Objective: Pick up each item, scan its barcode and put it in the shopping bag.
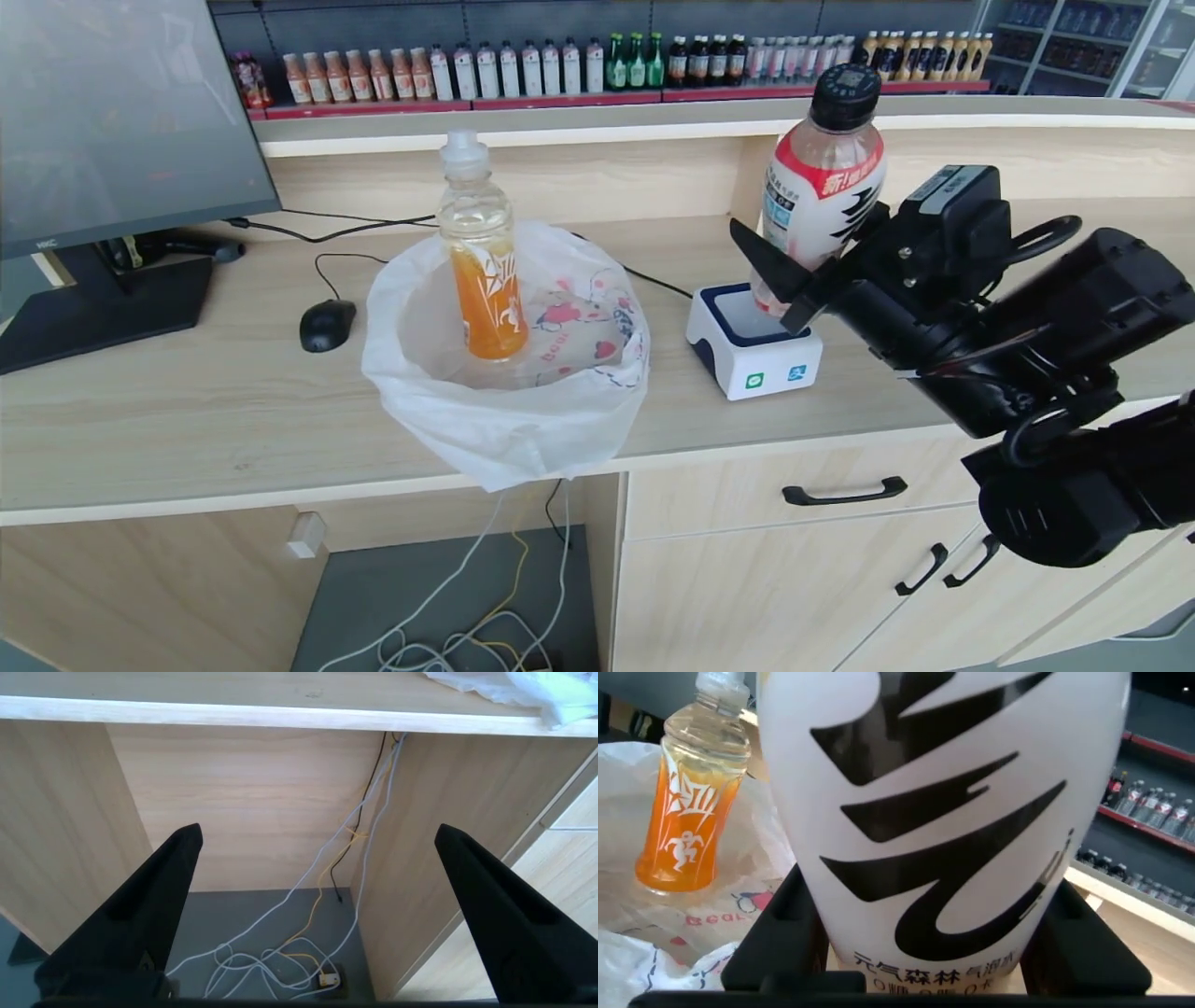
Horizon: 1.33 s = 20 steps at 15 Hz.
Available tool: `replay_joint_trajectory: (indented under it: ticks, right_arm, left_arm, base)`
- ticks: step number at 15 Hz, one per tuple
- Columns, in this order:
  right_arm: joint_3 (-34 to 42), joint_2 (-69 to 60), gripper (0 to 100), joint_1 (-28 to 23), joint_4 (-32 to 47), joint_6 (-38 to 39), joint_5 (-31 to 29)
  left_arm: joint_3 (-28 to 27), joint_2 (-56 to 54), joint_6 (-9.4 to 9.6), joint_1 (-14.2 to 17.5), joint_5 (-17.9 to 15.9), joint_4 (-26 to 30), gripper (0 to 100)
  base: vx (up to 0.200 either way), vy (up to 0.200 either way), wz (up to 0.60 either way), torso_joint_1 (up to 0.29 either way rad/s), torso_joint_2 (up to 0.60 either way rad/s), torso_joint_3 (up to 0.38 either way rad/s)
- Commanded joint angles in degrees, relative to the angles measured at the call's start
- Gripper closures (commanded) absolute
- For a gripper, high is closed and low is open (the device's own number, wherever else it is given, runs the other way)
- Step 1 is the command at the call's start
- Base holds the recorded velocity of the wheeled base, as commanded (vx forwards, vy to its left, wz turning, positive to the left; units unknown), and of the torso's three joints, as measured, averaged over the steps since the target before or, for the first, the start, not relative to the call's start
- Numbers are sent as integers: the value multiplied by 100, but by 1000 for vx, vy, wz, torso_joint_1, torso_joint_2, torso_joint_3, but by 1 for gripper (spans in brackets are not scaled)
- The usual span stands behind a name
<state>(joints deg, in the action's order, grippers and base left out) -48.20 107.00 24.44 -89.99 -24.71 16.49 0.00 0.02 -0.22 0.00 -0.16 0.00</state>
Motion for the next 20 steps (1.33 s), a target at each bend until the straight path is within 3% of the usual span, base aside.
replay_joint_trajectory:
  ticks: [1,5,11,20]
  right_arm:
    - [-146,251,100,-54,-1,-16,91]
    - [-357,410,100,-467,-1,-218,486]
    - [-682,691,100,-370,-1,-763,732]
    - [-1394,1104,100,-572,-1,-1581,2174]
  left_arm:
    - [0,-2,-4,0,-2,0,0]
    - [0,-2,-4,0,-2,0,0]
    - [0,-2,-4,0,-2,0,0]
    - [0,-2,-4,0,-2,0,0]
  base:
    - [0,0,0,0,0,0]
    - [0,0,0,0,0,0]
    - [0,0,0,0,0,0]
    - [0,0,0,0,0,0]
